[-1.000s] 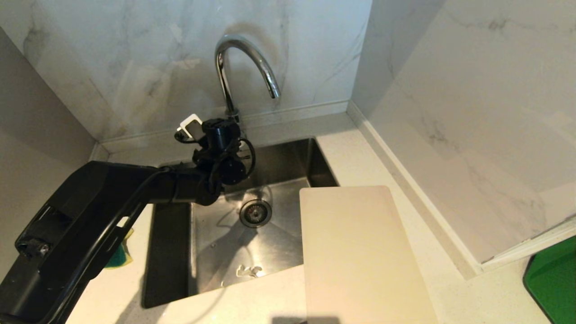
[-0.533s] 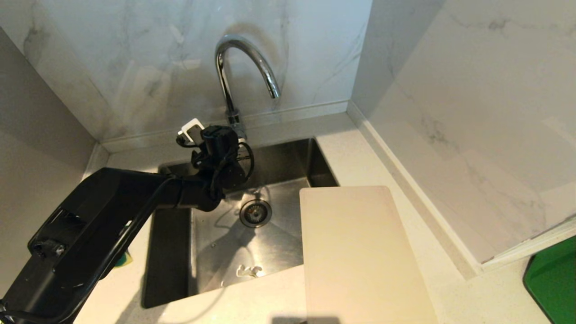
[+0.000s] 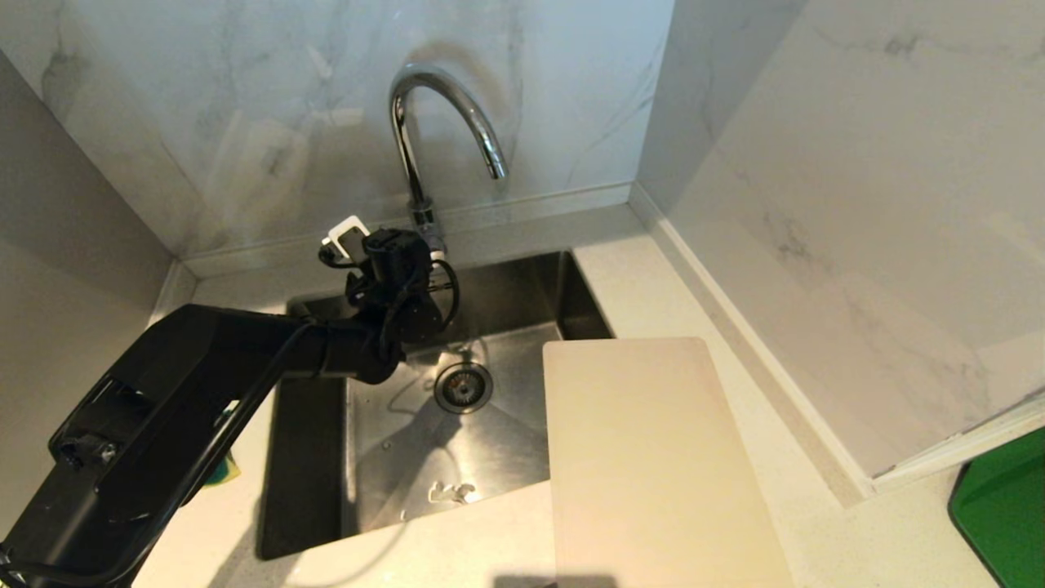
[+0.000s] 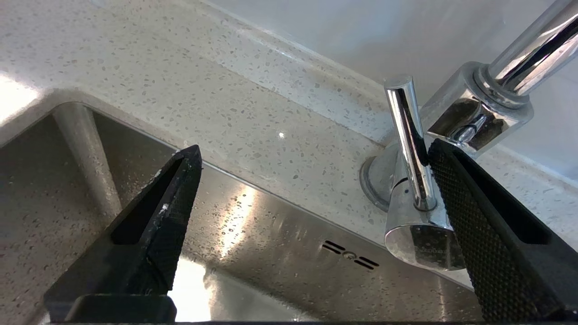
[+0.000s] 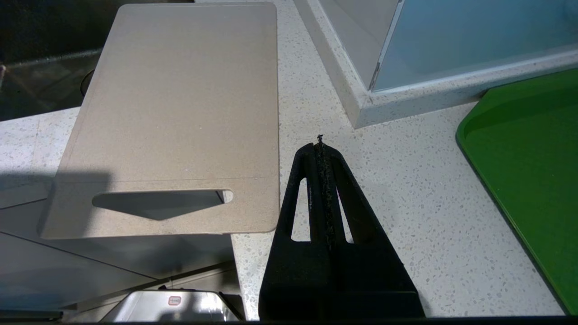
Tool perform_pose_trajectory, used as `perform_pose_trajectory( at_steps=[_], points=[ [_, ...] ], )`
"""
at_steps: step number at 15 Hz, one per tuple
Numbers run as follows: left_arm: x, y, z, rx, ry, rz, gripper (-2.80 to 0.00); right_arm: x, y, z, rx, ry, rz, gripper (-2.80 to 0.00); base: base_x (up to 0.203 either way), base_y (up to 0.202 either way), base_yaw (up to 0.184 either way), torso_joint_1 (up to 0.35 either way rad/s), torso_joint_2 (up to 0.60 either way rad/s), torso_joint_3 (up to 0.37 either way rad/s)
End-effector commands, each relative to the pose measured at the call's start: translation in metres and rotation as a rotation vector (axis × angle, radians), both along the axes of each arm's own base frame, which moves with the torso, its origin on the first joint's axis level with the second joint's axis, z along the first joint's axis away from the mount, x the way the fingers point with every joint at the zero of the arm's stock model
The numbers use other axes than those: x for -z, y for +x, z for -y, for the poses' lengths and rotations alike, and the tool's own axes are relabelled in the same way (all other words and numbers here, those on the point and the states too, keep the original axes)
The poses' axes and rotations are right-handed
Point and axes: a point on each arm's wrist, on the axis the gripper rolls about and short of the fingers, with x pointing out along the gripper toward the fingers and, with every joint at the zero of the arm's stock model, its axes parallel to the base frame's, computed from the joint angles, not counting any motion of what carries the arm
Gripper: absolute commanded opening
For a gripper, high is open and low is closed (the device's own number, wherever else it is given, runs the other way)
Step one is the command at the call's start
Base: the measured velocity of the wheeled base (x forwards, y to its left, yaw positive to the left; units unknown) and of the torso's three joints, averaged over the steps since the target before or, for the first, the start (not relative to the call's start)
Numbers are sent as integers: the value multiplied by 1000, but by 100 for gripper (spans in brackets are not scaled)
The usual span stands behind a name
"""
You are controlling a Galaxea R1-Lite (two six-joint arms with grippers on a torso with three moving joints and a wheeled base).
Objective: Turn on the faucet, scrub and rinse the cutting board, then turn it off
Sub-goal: Turn on the tap
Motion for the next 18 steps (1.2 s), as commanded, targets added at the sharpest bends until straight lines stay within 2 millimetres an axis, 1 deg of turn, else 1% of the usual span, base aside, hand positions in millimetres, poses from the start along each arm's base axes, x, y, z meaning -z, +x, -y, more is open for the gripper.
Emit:
perform_pose_trajectory(
  at_steps=[1,4,8,11,15,18],
  points=[
    [-5,-2,0,-8,-4,-2,0,0,0,0,0,0,0,-280,0,0,0,0,0,0],
    [-15,-8,4,-5,-11,8,0,0,0,0,0,0,0,-280,0,0,0,0,0,0],
    [-19,-15,11,8,-24,-23,0,0,0,0,0,0,0,-280,0,0,0,0,0,0],
    [-20,-17,11,22,-55,-46,0,0,0,0,0,0,0,-280,0,0,0,0,0,0],
    [-22,-17,11,37,-70,-20,0,0,0,0,0,0,0,-280,0,0,0,0,0,0],
    [-24,-13,2,15,-77,-10,0,0,0,0,0,0,0,-280,0,0,0,0,0,0]
  ],
)
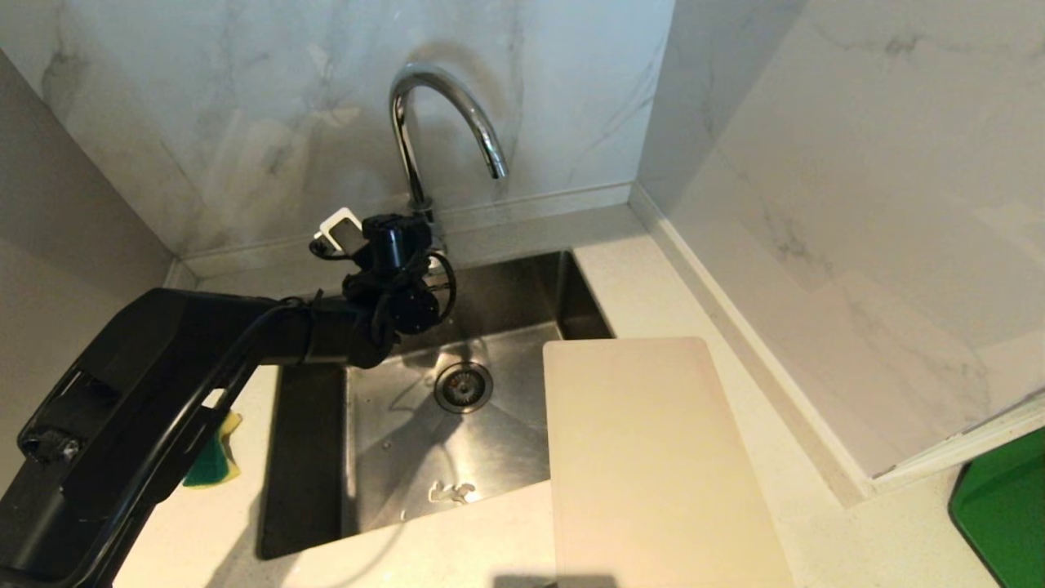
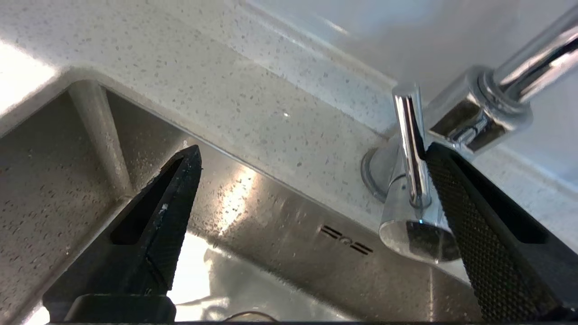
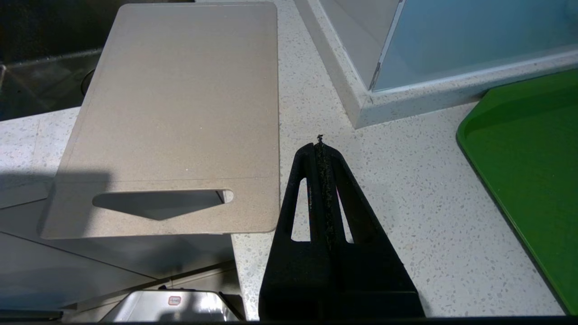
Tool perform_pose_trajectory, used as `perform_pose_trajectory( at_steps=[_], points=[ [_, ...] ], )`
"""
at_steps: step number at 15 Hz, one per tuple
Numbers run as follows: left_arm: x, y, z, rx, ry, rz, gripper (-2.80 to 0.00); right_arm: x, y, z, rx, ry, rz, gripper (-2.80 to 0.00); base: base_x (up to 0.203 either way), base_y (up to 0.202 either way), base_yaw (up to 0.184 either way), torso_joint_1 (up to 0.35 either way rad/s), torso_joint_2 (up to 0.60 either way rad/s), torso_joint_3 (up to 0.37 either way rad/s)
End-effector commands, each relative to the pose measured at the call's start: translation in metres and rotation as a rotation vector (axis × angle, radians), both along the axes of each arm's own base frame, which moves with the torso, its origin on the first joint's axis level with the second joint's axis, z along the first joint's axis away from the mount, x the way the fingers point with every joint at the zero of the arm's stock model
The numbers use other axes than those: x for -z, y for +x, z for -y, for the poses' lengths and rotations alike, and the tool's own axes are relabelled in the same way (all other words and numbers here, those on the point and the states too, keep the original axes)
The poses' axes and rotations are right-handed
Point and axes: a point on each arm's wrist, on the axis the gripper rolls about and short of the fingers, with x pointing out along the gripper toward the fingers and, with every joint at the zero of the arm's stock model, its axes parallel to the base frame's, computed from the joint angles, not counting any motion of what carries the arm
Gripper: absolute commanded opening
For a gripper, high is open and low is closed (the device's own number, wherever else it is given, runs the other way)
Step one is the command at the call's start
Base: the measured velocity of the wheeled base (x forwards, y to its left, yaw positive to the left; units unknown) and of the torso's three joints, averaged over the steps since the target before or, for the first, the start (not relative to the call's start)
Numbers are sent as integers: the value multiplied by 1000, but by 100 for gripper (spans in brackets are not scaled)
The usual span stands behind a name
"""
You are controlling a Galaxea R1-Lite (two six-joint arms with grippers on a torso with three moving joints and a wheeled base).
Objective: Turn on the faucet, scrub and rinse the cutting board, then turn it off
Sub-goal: Turn on the tap
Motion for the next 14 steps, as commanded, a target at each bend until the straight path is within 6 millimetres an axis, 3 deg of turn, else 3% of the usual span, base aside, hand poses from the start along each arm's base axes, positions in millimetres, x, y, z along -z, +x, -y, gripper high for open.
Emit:
perform_pose_trajectory(
  at_steps=[1,9,14],
  points=[
    [-4,3,-10,-24,-10,14,0,0,0,0,0,0,0,-280,0,0,0,0,0,0],
    [14,13,-16,-18,0,-14,0,0,0,0,0,0,0,-280,0,0,0,0,0,0],
    [10,11,-16,-10,-3,-24,0,0,0,0,0,0,0,-280,0,0,0,0,0,0]
  ],
)
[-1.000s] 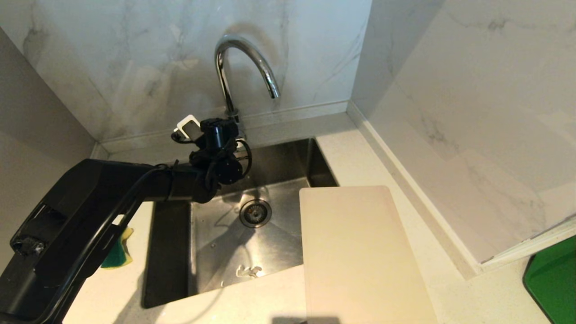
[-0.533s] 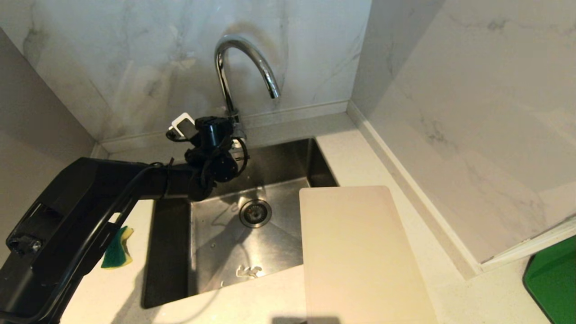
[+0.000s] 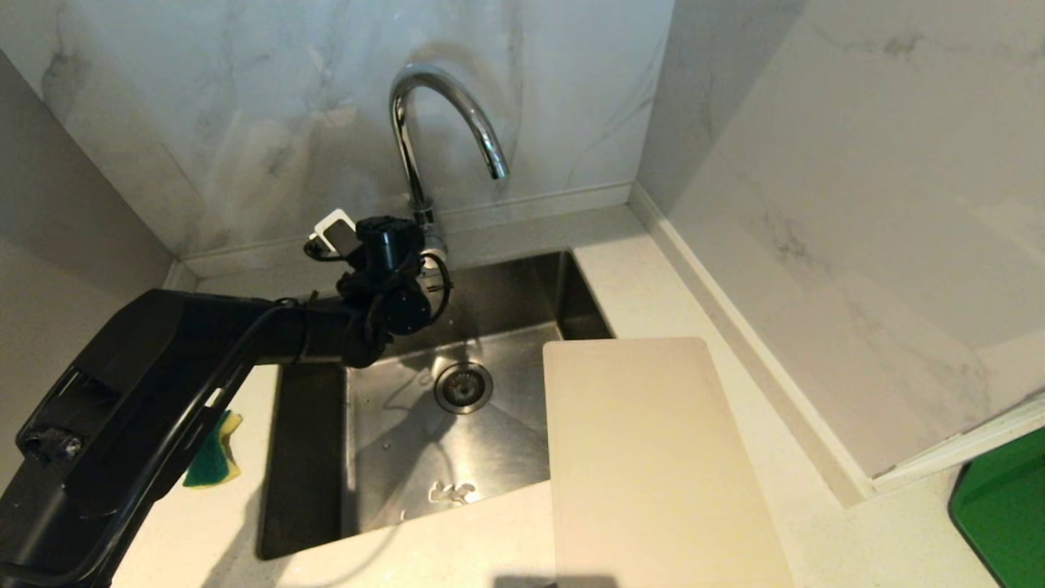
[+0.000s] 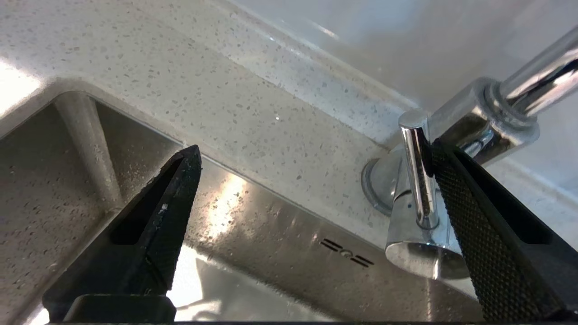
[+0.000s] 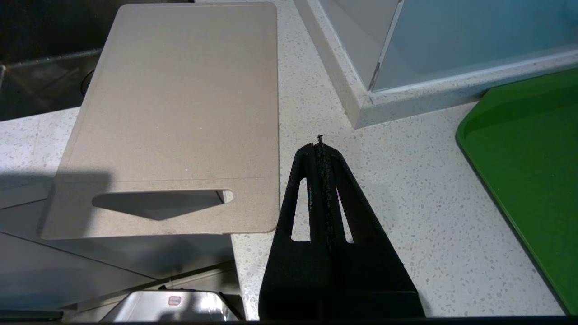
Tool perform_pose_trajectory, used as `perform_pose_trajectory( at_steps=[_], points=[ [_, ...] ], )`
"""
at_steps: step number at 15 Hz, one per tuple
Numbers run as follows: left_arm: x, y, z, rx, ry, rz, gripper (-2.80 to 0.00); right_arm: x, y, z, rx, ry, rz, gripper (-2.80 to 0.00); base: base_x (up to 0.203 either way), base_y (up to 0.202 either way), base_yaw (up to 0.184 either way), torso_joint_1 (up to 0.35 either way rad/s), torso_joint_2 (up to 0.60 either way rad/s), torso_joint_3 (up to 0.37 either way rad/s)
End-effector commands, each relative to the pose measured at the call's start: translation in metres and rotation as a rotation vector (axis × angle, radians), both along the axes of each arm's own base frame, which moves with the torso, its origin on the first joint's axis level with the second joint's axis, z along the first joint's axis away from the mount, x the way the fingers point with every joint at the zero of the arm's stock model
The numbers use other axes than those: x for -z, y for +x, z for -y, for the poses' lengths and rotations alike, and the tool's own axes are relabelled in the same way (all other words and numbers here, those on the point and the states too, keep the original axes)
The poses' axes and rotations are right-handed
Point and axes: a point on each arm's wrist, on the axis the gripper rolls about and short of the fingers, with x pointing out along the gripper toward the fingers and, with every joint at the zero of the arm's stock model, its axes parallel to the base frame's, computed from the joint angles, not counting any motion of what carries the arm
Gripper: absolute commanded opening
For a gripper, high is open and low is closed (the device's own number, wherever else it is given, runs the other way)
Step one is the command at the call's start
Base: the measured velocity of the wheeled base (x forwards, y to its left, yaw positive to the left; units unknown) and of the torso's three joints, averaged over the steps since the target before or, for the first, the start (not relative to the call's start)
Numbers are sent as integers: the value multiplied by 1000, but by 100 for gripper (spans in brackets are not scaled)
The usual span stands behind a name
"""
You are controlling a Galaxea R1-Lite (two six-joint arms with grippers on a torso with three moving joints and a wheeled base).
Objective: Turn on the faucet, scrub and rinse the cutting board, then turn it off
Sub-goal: Turn on the tap
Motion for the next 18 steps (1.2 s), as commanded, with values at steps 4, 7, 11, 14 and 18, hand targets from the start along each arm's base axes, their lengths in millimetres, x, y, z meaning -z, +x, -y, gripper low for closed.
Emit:
perform_pose_trajectory(
  at_steps=[4,7,11,14,18],
  points=[
    [0,-10,5,14,-46,-79,0,0,0,0,0,0,0,-280,0,0,0,0,0,0],
    [-2,-16,5,60,-99,-122,0,0,0,0,0,0,0,-280,0,0,0,0,0,0],
    [-1,-17,8,70,-100,-126,0,0,0,0,0,0,0,-280,0,0,0,0,0,0],
    [-4,-18,9,76,-104,-117,0,0,0,0,0,0,0,-280,0,0,0,0,0,0],
    [-24,-27,12,89,-113,-80,0,0,0,0,0,0,0,-280,0,0,0,0,0,0]
  ],
)
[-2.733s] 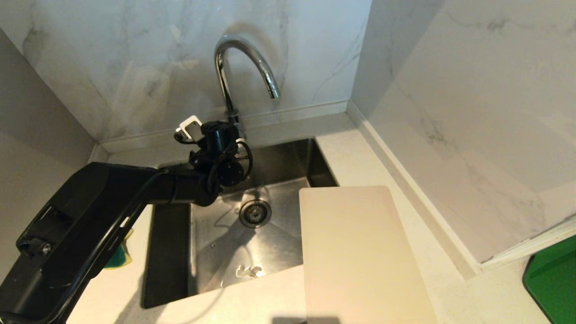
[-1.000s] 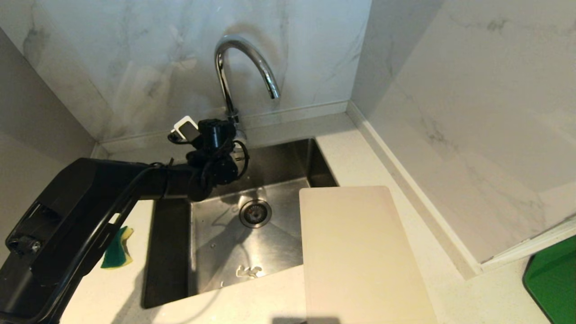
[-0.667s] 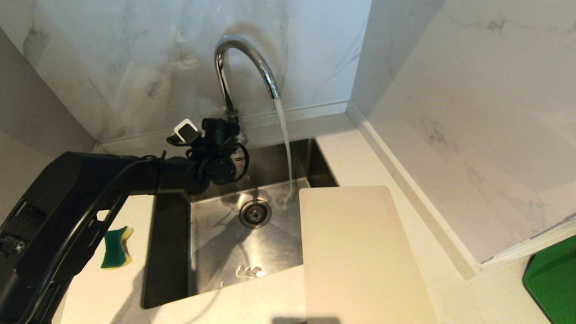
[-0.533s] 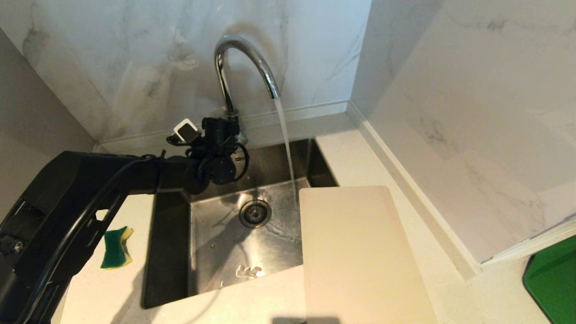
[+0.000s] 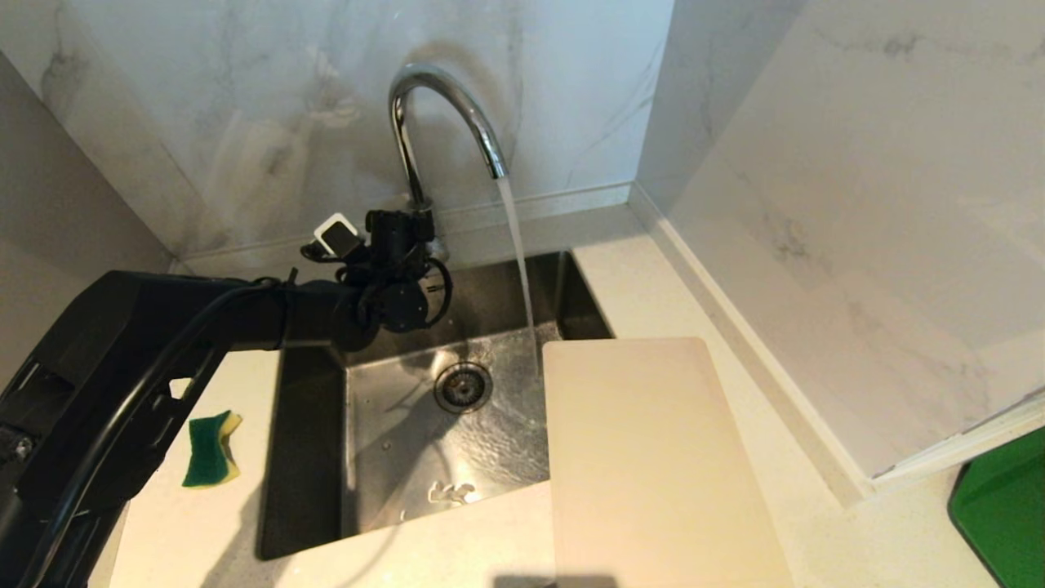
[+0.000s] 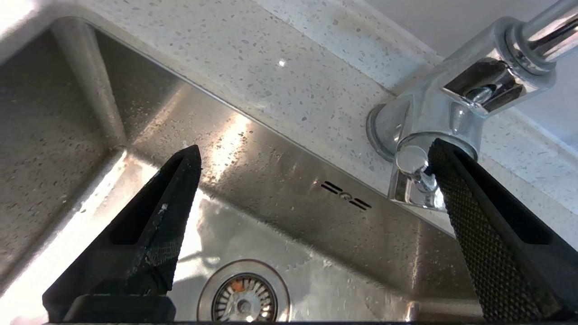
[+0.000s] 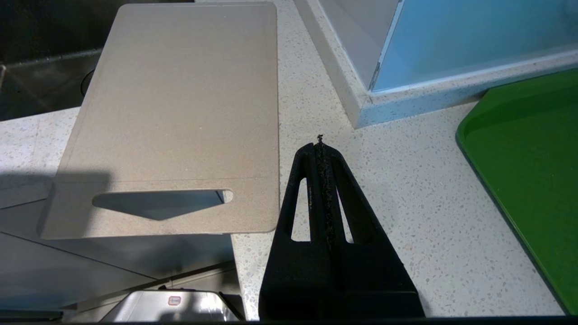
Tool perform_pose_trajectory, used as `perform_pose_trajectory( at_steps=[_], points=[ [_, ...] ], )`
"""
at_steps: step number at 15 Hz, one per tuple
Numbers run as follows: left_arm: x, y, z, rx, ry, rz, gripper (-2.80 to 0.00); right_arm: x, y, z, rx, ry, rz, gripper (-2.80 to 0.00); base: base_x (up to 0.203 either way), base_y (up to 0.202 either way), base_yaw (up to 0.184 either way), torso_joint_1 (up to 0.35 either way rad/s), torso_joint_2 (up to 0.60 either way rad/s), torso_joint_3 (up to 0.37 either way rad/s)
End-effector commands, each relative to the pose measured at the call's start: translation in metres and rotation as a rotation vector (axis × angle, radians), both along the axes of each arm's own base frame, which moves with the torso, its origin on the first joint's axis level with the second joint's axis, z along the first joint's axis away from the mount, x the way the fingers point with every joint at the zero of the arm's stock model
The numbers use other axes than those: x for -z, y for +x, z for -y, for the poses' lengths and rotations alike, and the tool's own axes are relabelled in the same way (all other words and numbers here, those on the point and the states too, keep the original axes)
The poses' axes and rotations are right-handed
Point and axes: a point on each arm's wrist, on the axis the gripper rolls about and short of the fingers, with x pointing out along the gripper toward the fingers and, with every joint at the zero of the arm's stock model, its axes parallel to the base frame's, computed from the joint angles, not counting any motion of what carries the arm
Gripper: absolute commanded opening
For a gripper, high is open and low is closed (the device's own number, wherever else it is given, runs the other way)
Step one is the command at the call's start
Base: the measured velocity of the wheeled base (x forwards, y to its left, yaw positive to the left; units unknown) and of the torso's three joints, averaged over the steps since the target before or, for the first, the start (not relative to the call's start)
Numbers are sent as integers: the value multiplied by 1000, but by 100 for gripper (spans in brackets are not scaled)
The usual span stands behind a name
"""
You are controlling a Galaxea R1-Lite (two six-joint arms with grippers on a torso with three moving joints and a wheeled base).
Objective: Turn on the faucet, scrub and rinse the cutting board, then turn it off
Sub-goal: Turn on the tap, then pick up the cleaning cloth
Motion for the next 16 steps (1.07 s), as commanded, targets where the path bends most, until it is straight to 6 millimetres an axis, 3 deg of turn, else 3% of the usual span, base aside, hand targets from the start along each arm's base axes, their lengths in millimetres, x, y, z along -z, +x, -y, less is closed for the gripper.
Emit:
perform_pose_trajectory(
  at_steps=[1,8,11,16],
  points=[
    [-19,-7,-1,3,-18,40,0,0,0,0,0,0,1,-280,0,0,0,0,0,0],
    [-75,-29,-18,-3,-18,121,0,0,0,0,0,0,1,-280,0,0,0,0,0,0],
    [-109,-50,-28,14,-3,149,0,0,0,0,0,1,1,-280,0,0,0,0,0,0],
    [-161,-97,-87,67,119,37,0,0,0,0,0,0,1,-280,0,0,0,0,0,0]
  ],
)
